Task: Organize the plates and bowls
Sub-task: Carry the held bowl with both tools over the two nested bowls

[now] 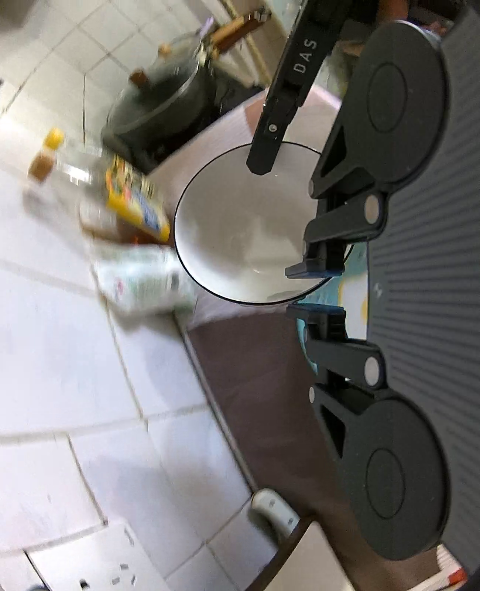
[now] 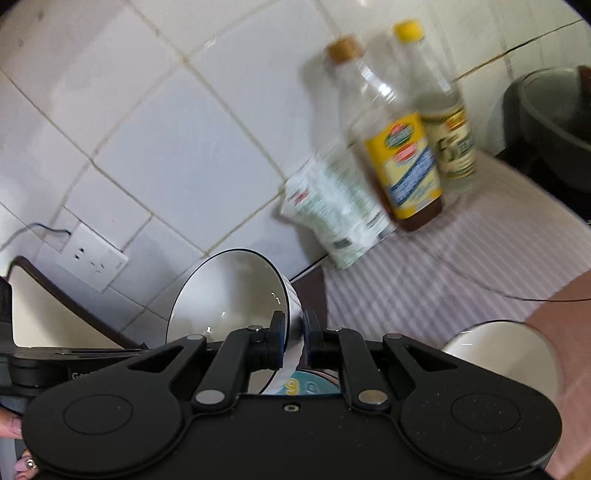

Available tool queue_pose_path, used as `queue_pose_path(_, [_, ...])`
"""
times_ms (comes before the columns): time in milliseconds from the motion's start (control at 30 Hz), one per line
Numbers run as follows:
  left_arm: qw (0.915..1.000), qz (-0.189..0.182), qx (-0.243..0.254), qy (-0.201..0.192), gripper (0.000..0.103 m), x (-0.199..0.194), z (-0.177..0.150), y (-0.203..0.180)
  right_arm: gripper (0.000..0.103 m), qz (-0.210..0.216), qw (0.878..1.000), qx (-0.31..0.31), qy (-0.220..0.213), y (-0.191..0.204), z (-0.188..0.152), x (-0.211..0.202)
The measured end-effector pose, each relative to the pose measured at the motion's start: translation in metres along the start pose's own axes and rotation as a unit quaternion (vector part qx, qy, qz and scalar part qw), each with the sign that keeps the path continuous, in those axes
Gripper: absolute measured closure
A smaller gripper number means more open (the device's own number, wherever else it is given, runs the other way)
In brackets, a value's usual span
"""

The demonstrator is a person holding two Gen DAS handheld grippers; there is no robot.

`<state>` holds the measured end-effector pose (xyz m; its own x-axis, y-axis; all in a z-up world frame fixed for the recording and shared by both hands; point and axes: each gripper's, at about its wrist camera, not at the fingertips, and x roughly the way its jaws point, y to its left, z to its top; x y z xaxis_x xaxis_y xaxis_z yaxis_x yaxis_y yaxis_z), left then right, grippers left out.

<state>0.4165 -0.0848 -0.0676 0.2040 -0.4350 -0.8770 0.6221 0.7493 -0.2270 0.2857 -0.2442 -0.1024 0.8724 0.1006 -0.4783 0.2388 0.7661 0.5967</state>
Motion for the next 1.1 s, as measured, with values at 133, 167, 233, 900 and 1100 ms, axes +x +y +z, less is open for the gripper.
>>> queue_pose_path(133, [0.9992,-0.029,0.026,0.0,0.09,-0.011,-0.005,-0.031,0.089,-0.002,1.0,0.014,-0.014,-0.019,0.002,-0.04])
queue_pose_path(167, [0.9989,-0.036,0.03,0.001,0.09,-0.011,-0.007,-0.039,0.089,-0.008,1.0,0.015,-0.017,-0.022,0.001,-0.049])
queue_pose_path(233, [0.9982,-0.046,0.036,0.009,0.09,-0.008,-0.011,-0.055,0.089,-0.015,0.999,0.015,-0.025,-0.03,-0.001,-0.065])
queue_pose_path(900, [0.9939,0.03,0.053,0.092,0.089,0.094,-0.036,-0.136,0.089,-0.075,0.997,-0.007,0.032,-0.122,-0.011,-0.056])
queue_pose_path(1100, [0.991,0.061,0.047,0.109,0.084,0.111,-0.04,-0.145,0.089,-0.091,0.991,-0.08,0.057,-0.12,-0.012,-0.038])
